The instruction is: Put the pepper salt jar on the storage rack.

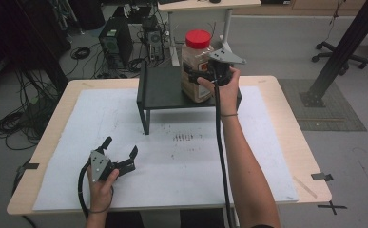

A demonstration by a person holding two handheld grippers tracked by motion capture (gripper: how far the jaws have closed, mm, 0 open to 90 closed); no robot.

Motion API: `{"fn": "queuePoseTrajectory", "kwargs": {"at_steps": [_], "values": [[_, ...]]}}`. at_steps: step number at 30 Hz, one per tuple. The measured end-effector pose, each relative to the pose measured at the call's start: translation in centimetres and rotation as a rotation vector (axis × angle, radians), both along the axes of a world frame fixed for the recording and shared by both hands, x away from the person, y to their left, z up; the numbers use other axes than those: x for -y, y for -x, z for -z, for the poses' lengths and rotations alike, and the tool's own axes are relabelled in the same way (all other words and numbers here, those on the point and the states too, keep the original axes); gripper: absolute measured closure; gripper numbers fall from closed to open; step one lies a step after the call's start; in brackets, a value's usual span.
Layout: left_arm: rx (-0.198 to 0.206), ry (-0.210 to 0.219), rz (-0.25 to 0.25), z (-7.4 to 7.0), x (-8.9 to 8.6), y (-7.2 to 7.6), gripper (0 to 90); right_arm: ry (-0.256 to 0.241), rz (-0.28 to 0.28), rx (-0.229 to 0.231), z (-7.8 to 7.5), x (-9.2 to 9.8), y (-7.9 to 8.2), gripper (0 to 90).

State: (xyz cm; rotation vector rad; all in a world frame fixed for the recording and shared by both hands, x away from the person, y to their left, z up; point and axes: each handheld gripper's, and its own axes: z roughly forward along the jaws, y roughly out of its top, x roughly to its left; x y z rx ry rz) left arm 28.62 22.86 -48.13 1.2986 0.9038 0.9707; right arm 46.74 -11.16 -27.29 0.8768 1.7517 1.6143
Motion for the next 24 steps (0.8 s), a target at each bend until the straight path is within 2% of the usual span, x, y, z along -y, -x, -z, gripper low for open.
{"fn": "queuePoseTrajectory", "kwargs": {"at_steps": [15,24], "values": [[0.002,-0.003,0.001,0.0,0.01,0.02,0.2,-0.011,-0.011,-0.004,0.02,-0.07,0.09,14.4],[0.004,-0.004,0.002,0.0,0.04,0.03,0.2,-0.024,0.001,-0.008,0.01,-0.07,0.33,8.7]]}}
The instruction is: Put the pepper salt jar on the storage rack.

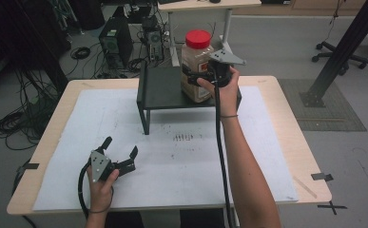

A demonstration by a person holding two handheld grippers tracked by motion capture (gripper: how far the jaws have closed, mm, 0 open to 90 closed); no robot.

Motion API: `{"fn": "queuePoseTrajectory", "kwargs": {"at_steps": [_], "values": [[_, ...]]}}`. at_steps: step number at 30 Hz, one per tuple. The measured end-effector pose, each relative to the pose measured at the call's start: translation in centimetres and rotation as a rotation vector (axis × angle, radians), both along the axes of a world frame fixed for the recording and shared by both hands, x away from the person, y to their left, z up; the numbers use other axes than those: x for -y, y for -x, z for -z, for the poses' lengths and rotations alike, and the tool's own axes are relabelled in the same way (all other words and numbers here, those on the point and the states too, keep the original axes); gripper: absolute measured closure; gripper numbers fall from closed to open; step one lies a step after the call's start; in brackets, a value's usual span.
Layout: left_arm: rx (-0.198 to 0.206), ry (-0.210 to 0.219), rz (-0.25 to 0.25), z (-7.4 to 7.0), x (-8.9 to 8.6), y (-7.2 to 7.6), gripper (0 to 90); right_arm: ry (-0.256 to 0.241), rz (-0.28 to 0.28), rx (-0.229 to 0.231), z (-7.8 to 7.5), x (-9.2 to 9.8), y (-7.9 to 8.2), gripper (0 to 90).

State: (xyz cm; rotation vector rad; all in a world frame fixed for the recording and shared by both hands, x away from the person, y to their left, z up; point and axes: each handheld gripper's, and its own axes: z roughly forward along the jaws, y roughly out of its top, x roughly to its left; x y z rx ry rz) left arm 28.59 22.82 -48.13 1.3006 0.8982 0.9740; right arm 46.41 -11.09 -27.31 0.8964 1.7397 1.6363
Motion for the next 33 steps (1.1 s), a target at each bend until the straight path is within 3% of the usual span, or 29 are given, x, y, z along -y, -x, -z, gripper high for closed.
{"fn": "queuePoseTrajectory", "kwargs": {"at_steps": [20,21,33], "values": [[-0.002,-0.002,-0.004,0.0,0.0,0.0,0.2,-0.031,0.037,0.024,-0.5,0.4,1.0,0.0],[-0.002,-0.001,-0.004,0.0,0.0,0.0,0.2,-0.024,0.052,0.05,-0.5,0.5,1.4,0.1],[0.001,-0.004,-0.005,0.0,0.0,0.0,0.2,-0.042,0.076,0.074,-0.6,1.9,3.6,0.0]]}}
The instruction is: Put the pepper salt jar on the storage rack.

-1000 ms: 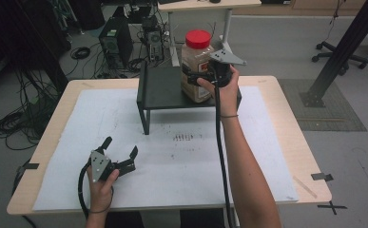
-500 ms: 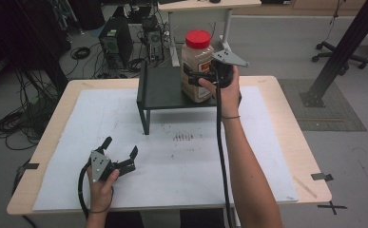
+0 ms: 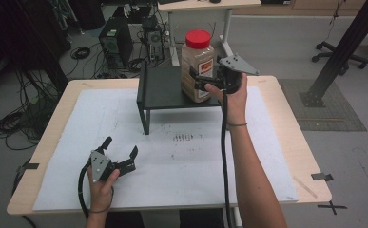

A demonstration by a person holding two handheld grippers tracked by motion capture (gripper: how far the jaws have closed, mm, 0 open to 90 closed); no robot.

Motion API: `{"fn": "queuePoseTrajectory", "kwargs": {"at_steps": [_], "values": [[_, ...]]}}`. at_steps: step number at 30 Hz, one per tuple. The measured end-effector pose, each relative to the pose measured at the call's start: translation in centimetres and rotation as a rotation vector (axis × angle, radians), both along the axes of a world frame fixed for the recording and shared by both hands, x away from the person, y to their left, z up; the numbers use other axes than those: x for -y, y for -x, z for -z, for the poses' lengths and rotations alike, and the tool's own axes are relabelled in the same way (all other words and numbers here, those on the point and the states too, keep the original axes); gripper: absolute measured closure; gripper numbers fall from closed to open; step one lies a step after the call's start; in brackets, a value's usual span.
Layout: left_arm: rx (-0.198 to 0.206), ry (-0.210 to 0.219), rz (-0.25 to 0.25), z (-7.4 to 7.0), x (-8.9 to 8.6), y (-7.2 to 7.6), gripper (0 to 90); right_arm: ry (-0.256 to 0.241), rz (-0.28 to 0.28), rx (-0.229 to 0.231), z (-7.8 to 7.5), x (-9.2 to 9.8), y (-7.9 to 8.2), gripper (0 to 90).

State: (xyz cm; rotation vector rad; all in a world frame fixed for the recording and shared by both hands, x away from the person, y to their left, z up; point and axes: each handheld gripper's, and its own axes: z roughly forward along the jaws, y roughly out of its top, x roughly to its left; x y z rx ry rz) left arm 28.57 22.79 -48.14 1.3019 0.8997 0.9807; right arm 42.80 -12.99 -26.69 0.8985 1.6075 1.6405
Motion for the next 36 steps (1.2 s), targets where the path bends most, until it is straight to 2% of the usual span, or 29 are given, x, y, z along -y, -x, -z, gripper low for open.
{"fn": "queuePoseTrajectory", "kwargs": {"at_steps": [8,19,32,36], "values": [[0.0,0.0,0.001,0.0,0.0,0.0,0.2,-0.008,0.007,0.007,0.3,0.7,1.6,0.0],[-0.006,0.003,0.003,0.0,-0.1,0.0,0.2,-0.024,0.021,0.018,1.4,2.0,4.1,0.0],[-0.009,0.005,0.004,0.0,0.0,-0.1,0.2,-0.059,0.022,0.02,3.8,3.1,6.0,0.0],[-0.009,0.005,0.004,0.0,0.0,-0.1,0.2,-0.054,0.018,0.019,4.4,3.2,6.6,0.0]]}}
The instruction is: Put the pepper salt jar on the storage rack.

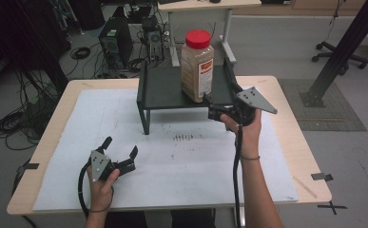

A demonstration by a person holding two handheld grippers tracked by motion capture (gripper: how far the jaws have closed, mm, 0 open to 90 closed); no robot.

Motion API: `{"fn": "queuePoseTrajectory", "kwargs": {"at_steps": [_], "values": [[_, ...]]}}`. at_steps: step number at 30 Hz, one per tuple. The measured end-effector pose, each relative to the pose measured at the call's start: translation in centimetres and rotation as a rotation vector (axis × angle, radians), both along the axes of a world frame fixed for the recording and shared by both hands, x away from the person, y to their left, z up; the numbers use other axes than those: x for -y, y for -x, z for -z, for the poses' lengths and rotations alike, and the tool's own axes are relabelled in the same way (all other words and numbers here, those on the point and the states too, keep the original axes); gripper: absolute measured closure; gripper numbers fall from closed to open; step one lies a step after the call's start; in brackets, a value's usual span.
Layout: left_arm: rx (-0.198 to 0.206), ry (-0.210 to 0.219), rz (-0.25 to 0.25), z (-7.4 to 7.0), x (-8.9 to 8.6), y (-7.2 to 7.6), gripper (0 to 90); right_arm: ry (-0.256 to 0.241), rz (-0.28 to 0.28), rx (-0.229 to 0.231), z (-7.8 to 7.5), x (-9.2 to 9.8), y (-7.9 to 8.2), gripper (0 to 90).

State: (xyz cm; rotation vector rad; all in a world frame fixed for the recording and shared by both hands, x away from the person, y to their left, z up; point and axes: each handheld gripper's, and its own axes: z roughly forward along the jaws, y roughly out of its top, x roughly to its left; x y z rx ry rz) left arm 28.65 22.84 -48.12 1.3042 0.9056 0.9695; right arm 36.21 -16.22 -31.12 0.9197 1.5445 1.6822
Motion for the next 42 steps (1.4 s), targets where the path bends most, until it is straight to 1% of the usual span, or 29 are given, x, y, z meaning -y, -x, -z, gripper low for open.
{"fn": "queuePoseTrajectory", "kwargs": {"at_steps": [5,14,26,27,29,32,33,42], "values": [[0.0,-0.001,0.0,0.0,0.0,0.0,0.2,-0.011,0.0,0.0,0.6,0.3,0.7,0.0],[-0.001,0.001,-0.002,0.0,0.0,0.0,0.2,-0.011,-0.003,0.008,1.7,0.7,2.0,0.0],[-0.002,0.0,-0.002,0.0,0.0,0.0,0.2,-0.016,0.002,0.0,4.0,1.7,3.4,0.0],[-0.002,0.0,-0.002,0.0,0.0,0.0,0.2,-0.016,0.002,0.0,4.0,1.7,3.4,0.0],[-0.003,0.0,-0.003,0.0,0.0,0.0,0.2,-0.019,-0.001,-0.013,4.9,1.9,3.5,0.0],[-0.003,0.0,-0.002,0.0,0.0,0.0,0.2,-0.024,-0.001,-0.021,5.6,2.1,3.7,0.0],[-0.003,0.0,-0.002,0.0,0.0,0.0,0.2,-0.024,-0.001,-0.021,5.6,2.1,3.7,0.0],[-0.003,-0.001,-0.002,0.0,0.0,0.0,0.2,-0.021,-0.012,-0.043,7.9,2.4,4.4,0.0]]}}
